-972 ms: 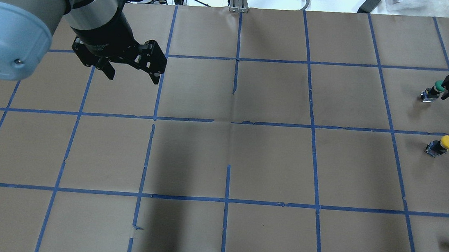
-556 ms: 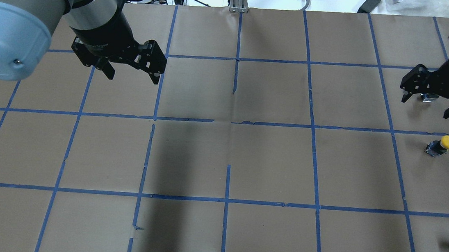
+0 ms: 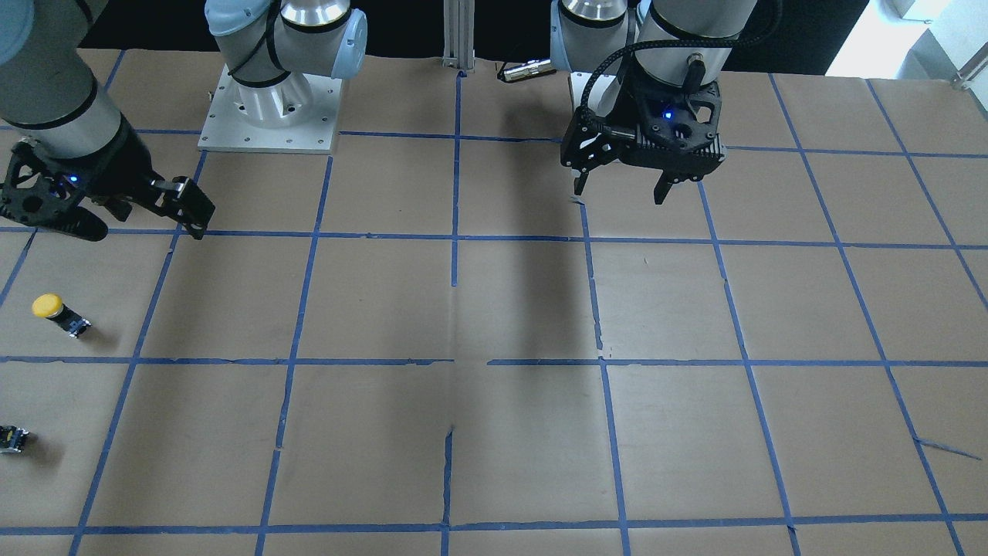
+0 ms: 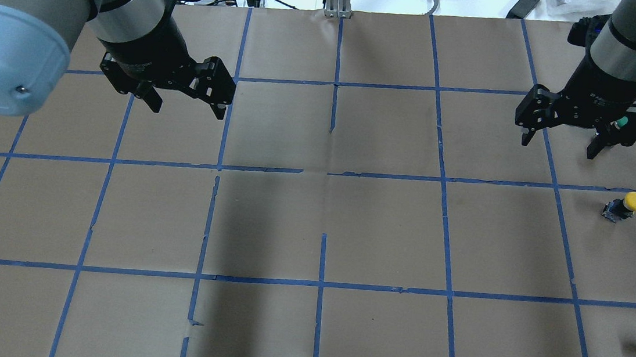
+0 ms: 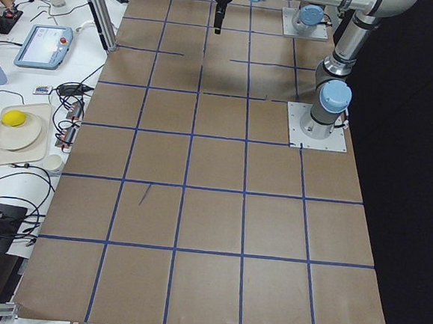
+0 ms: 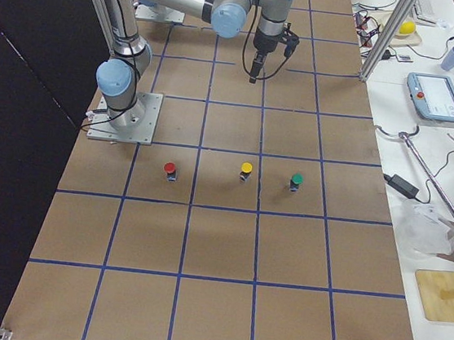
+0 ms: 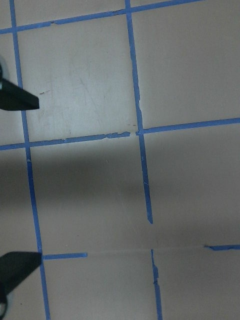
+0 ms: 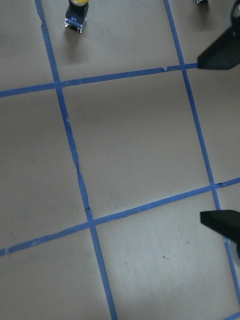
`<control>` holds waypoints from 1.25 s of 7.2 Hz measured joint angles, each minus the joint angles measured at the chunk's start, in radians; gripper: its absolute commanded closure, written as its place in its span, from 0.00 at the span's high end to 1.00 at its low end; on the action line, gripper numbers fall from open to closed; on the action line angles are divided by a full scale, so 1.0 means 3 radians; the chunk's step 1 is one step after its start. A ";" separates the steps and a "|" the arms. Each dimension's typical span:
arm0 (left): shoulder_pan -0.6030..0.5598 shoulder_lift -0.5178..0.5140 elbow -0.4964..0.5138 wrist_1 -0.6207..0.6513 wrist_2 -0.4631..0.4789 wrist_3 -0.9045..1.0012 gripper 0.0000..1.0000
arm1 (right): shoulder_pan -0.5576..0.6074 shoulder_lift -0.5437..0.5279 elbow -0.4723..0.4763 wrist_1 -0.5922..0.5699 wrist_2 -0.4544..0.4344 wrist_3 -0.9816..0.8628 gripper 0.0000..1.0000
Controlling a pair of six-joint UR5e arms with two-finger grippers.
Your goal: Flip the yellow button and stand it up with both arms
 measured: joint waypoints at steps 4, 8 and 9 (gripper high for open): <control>-0.0004 0.0003 0.0006 -0.0001 -0.0001 0.0003 1.00 | 0.0241 -0.0138 -0.0151 0.0493 0.0282 0.0034 1.00; 0.0001 0.0039 0.0046 -0.0070 -0.0002 0.0010 1.00 | 0.0353 -0.0150 -0.0130 0.0527 0.0274 0.0057 1.00; 0.0002 0.0044 0.0040 -0.0075 -0.0002 0.0013 1.00 | 0.0355 -0.0154 -0.0127 0.0529 0.0253 0.0060 1.00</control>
